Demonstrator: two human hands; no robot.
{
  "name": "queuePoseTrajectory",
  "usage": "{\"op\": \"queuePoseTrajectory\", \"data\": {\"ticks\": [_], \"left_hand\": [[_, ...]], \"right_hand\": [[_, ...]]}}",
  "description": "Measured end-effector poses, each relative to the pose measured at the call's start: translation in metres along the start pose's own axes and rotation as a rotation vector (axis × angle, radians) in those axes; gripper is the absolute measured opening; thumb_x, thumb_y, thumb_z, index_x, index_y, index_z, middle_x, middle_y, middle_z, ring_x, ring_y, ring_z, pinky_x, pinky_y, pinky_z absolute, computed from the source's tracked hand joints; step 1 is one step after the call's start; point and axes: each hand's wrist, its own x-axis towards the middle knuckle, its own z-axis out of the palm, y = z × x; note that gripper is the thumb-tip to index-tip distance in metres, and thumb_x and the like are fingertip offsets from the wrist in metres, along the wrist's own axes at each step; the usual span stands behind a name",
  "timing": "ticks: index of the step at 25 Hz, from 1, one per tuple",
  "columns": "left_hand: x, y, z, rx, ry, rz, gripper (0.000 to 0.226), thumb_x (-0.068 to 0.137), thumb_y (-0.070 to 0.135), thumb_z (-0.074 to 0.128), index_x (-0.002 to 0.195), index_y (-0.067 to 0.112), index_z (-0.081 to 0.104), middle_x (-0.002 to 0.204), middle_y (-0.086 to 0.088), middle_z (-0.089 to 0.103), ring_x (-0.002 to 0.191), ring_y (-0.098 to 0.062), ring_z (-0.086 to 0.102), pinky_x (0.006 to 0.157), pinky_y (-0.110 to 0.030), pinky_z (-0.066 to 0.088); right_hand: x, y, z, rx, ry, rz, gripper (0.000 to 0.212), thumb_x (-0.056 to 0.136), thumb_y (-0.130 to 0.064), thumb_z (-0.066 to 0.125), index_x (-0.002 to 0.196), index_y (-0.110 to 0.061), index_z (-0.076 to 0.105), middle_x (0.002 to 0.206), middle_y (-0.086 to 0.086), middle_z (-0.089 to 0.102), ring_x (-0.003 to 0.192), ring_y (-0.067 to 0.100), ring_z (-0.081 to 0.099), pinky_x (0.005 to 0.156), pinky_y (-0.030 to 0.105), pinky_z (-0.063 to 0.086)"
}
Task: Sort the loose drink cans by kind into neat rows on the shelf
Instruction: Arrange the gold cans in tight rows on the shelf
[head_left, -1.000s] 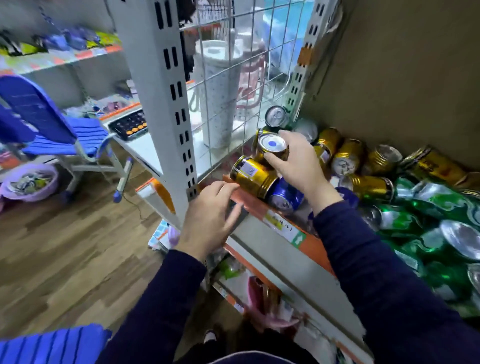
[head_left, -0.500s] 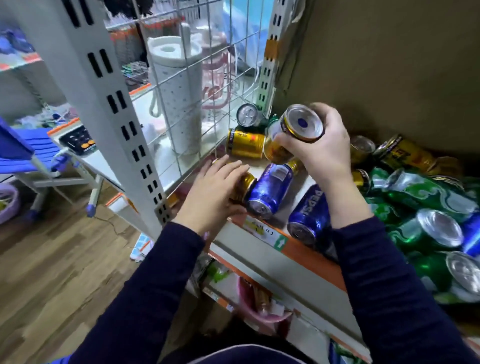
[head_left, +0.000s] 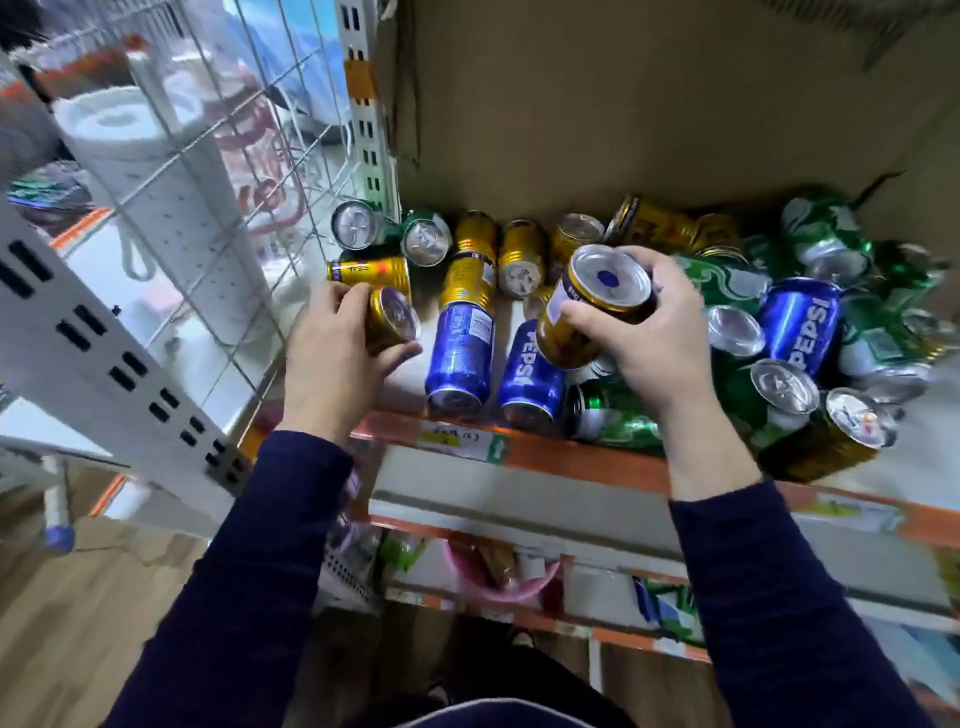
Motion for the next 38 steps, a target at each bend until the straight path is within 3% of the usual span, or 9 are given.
{"op": "queuePoseTrajectory", "data": {"ticks": [4, 7, 12, 16, 19, 24, 28, 33, 38], "left_hand": [[0.003, 0.025, -0.006, -0.274, 0.067, 0.112, 0.054, 0.085, 0.056, 0.060, 0.118, 0.013, 0.057, 0.108, -0.002, 0.061, 0.101, -0.020, 0.054, 0.086, -0.027, 0.039], [0.000, 0.070, -0.002, -0.596, -0.020, 0.193, 0.041, 0.089, 0.054, 0.054, 0.110, 0.019, 0.058, 0.099, 0.010, 0.062, 0.088, -0.002, 0.056, 0.076, -0.011, 0.039], [-0.020, 0.155, 0.013, -0.943, -0.251, 0.276, 0.028, 0.093, 0.047, 0.051, 0.104, 0.022, 0.056, 0.093, 0.014, 0.064, 0.085, 0.006, 0.059, 0.074, -0.013, 0.046], [-0.041, 0.236, 0.032, -1.060, -0.400, 0.386, 0.042, 0.091, 0.053, 0.049, 0.091, 0.012, 0.054, 0.082, 0.003, 0.060, 0.075, -0.009, 0.056, 0.070, -0.030, 0.048], [-0.068, 0.303, 0.052, -1.114, -0.460, 0.443, 0.034, 0.091, 0.053, 0.049, 0.077, 0.022, 0.048, 0.069, 0.014, 0.050, 0.065, -0.004, 0.047, 0.063, -0.024, 0.040], [-0.146, 0.431, 0.111, -1.087, -0.631, 0.490, 0.048, 0.087, 0.061, 0.046, 0.084, 0.013, 0.052, 0.074, -0.004, 0.055, 0.066, -0.005, 0.050, 0.063, -0.023, 0.041], [-0.202, 0.504, 0.157, -1.081, -0.750, 0.459, 0.052, 0.080, 0.071, 0.044, 0.089, 0.021, 0.056, 0.077, 0.007, 0.058, 0.063, 0.003, 0.053, 0.056, -0.009, 0.041], [-0.247, 0.578, 0.198, -0.958, -0.787, 0.524, 0.056, 0.078, 0.076, 0.038, 0.093, 0.025, 0.055, 0.084, 0.003, 0.062, 0.073, -0.005, 0.058, 0.062, -0.017, 0.047], [-0.258, 0.652, 0.251, -0.920, -0.841, 0.570, 0.062, 0.079, 0.075, 0.037, 0.098, 0.019, 0.055, 0.089, -0.001, 0.062, 0.077, -0.011, 0.061, 0.071, -0.026, 0.053]], "right_hand": [[-0.031, -0.008, -0.016, -0.020, 0.089, -0.006, 0.056, 0.063, -0.038, 0.083, 0.110, -0.037, 0.054, 0.106, -0.021, 0.061, 0.098, -0.009, 0.058, 0.083, 0.006, 0.042], [-0.052, -0.018, -0.040, -0.010, 0.185, -0.011, 0.057, 0.067, -0.043, 0.080, 0.115, -0.033, 0.052, 0.111, -0.017, 0.061, 0.104, -0.004, 0.059, 0.086, 0.010, 0.044], [-0.082, -0.021, -0.105, 0.002, 0.377, -0.018, 0.061, 0.074, -0.047, 0.074, 0.125, -0.022, 0.053, 0.117, -0.009, 0.062, 0.109, 0.004, 0.060, 0.090, 0.021, 0.048], [-0.111, -0.005, -0.181, 0.026, 0.562, 0.016, 0.062, 0.076, -0.047, 0.071, 0.128, -0.020, 0.052, 0.112, -0.009, 0.064, 0.103, 0.005, 0.064, 0.082, 0.017, 0.049], [-0.135, 0.013, -0.243, -0.061, 0.631, 0.049, 0.064, 0.074, -0.052, 0.071, 0.127, -0.021, 0.054, 0.109, -0.013, 0.064, 0.100, 0.001, 0.063, 0.079, 0.014, 0.048], [-0.196, 0.053, -0.374, -0.209, 0.663, 0.181, 0.067, 0.067, -0.061, 0.071, 0.123, -0.029, 0.054, 0.109, -0.013, 0.066, 0.101, 0.002, 0.063, 0.084, 0.020, 0.051], [-0.243, 0.077, -0.459, -0.256, 0.712, 0.235, 0.068, 0.065, -0.062, 0.071, 0.123, -0.031, 0.055, 0.099, -0.028, 0.066, 0.092, -0.009, 0.062, 0.070, 0.005, 0.045], [-0.271, 0.107, -0.542, -0.164, 0.815, 0.307, 0.055, 0.062, -0.060, 0.076, 0.111, -0.044, 0.055, 0.100, -0.020, 0.068, 0.092, 0.005, 0.067, 0.072, 0.024, 0.054], [-0.257, 0.150, -0.617, -0.120, 0.845, 0.313, 0.052, 0.062, -0.059, 0.077, 0.107, -0.043, 0.055, 0.102, -0.013, 0.068, 0.094, 0.009, 0.067, 0.071, 0.022, 0.053]]}}
